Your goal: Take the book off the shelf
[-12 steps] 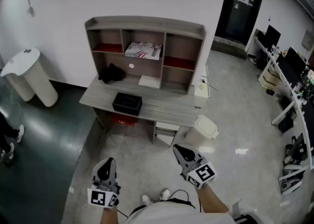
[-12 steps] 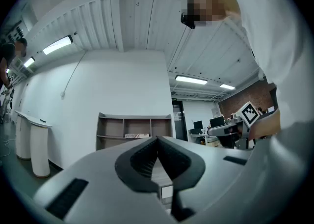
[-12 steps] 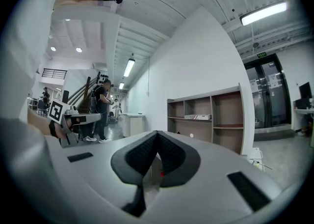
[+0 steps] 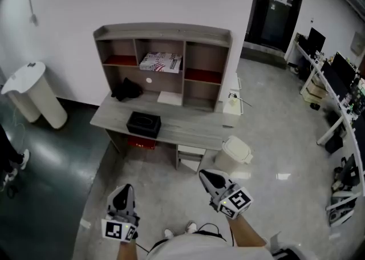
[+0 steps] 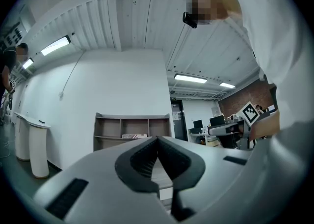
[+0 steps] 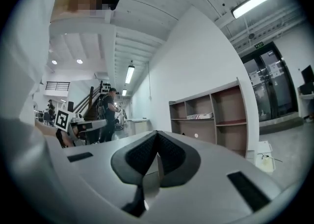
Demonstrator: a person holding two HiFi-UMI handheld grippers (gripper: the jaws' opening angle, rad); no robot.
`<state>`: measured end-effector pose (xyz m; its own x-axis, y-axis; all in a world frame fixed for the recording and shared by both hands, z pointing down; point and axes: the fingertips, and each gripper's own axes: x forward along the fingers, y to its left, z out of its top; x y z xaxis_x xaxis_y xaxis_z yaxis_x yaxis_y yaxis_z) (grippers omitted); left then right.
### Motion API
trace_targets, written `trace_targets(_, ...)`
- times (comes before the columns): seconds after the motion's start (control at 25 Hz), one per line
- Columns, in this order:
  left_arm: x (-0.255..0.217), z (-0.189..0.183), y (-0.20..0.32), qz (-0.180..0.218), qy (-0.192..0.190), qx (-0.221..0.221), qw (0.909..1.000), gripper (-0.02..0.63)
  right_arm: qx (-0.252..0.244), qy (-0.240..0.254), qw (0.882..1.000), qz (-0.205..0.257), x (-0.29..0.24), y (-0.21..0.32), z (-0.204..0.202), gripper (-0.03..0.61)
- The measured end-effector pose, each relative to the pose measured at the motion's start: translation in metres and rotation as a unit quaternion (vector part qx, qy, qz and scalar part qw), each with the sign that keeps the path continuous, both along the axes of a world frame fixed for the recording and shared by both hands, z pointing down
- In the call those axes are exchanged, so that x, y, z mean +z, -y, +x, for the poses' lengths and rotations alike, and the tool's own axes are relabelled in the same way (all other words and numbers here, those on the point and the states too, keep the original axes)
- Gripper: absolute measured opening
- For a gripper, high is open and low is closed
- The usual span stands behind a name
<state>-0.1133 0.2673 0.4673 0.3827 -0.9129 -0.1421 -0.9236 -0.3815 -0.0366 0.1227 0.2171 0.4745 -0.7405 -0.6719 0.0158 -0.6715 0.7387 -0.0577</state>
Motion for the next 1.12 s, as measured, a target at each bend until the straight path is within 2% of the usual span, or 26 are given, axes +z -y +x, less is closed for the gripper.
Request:
trace_targets(0.28,0.0,0.028,0.009,0.007,0.014,-0.002,0.9999,0.017,-0.019,0.006,1.0,0.004,0.01,0.011,0.021,0.021)
trace_targets(0.52,0.019,0.047,0.027,-0.023,0.012,-0.007,0.9996,0.017,-0.027,0.011,0.999,-0.026,0.034,0.027,0.035,0.021)
trace_targets(0.8,0.031,0.058,0.096,-0.025,0.009,0.027,0.9993,0.017,-0.016,0.007,0.999,-0.05,0.053,0.084,0.04,0.021)
trace_targets(0.96,0.034,0.036,0.147,-0.034,-0.005,0.026,0.9991,0.017,-0.018,0.007,0.998,-0.062,0.053,0.13,0.019,0.021)
trace_targets(1.12,0.028,0.023,0.206,-0.029,0.025,0.046,0.9982,0.017,-0.016,-0.008,0.998,-0.055,0.037,0.189,-0.006,0.021)
